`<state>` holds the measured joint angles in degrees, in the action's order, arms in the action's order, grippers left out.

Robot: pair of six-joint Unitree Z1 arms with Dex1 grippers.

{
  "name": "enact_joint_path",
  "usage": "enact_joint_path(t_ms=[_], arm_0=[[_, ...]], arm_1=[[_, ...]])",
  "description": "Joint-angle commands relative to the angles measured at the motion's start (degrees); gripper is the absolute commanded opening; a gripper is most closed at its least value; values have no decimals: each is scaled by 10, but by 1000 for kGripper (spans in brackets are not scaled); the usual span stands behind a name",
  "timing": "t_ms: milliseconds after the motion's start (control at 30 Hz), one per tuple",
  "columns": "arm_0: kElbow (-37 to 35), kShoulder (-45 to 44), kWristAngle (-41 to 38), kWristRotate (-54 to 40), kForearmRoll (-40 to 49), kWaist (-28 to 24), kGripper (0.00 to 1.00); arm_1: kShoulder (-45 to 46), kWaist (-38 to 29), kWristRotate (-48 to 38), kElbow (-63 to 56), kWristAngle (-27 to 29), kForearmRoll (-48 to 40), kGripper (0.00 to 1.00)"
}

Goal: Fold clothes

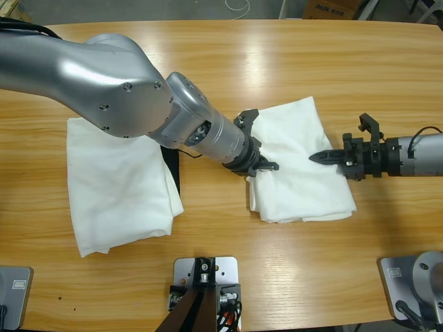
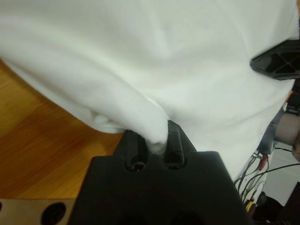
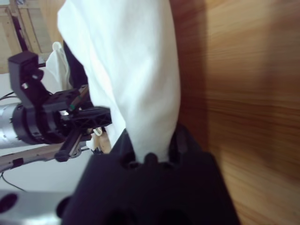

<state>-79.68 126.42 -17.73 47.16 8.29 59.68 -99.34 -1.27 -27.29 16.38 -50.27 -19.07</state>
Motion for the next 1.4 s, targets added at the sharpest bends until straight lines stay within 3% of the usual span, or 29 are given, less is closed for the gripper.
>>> enact_joint_path(t_ms=[33, 367, 633, 967, 1167, 1400], arm_0=[[4, 11, 10, -8, 6, 13, 0], [10, -122, 50, -64, 104, -17, 0], [54, -179, 64, -76, 136, -25, 0], [122, -215, 91, -72, 134, -33, 0], [190, -325, 118, -88, 138, -110, 0], [237, -521, 138, -128, 248, -205, 0]], arm_1=[[46, -5, 2, -1, -13, 4, 0], [113, -150, -81, 73, 33, 72, 0], [84, -255, -115, 236, 70, 141, 0], [59, -379, -140, 509, 108, 300, 0], [31, -454, -142, 661, 127, 397, 0], [-29, -510, -152, 736, 144, 405, 0]])
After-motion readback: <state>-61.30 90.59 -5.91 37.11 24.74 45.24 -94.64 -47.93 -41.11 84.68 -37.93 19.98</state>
